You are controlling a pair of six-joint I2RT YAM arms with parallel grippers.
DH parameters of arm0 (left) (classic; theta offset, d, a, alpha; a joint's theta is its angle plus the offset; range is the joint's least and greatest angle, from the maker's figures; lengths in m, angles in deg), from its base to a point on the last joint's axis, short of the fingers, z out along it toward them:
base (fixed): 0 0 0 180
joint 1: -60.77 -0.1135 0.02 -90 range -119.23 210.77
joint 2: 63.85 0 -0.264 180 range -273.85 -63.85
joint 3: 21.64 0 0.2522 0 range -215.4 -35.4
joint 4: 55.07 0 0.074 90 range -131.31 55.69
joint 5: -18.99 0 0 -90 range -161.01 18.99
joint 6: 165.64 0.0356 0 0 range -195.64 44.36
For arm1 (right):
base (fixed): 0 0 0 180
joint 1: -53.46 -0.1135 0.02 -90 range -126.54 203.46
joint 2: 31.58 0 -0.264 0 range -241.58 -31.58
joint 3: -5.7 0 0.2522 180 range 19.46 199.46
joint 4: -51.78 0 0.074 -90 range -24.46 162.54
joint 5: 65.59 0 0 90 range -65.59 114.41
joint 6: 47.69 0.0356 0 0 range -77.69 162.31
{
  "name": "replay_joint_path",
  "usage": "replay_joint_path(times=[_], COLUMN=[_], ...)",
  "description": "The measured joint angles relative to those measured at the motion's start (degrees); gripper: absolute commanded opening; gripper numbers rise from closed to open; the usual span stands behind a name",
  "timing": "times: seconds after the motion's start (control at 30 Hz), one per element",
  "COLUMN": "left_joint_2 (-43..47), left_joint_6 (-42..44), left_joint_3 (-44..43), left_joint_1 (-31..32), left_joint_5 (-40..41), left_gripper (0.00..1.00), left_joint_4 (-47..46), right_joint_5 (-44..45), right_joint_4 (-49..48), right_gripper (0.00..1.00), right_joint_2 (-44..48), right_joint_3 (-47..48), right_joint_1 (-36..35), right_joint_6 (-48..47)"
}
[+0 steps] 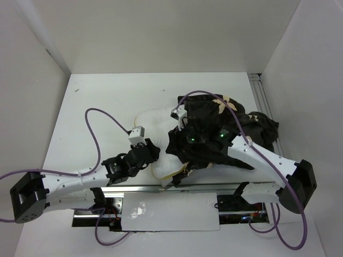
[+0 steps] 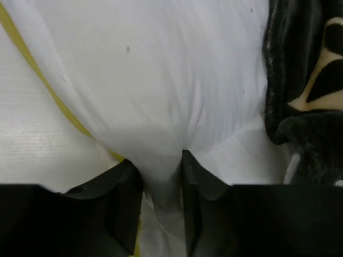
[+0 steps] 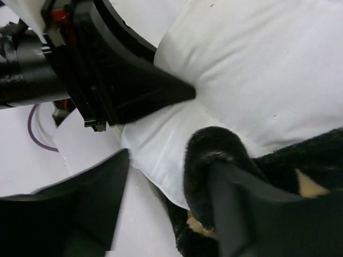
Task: Put the pillow into the pillowcase
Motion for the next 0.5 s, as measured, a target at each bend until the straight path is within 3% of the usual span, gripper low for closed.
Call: replay_joint_path(times=[0.03,0.1,0.17,0.4,0.5], left_joint_2=[-0.44,-0.52,-0.52,-0.48,-0.59], left_joint_6=[-0.24,-1.29,-2.93,-6.99,-7.61], left_joint_3=[-0.42,-1.18,-2.47,-11.63,-16.98], left_joint_1=[0.02,0.11,0.17,-3.28,-9.73], left_joint_5=[-0.5,-1.11,-1.57,-2.8,-6.27], left_gripper=[0.55,0.98,1.0,1.0,1.0], left_joint_4=[2.49,6.84,11.04,27.47,33.48], right_joint_5=[0.17,1.07,3.82,18.86,25.94], right_joint_4=[0.09,0.42,1.9,7.13,7.78], right_gripper=[0.77,0.91,1.0,1.0,1.0], right_joint_2=[-0.13,-0.13,-0.13,-0.07,-0.13], right_joint_3=[0.04,0.33,1.64,10.1,11.91], right_joint_1=[0.0,0.0,-0.11,-0.15,-0.13], right_joint_6=[-0.33,-0.98,-1.2,-1.44,-0.98])
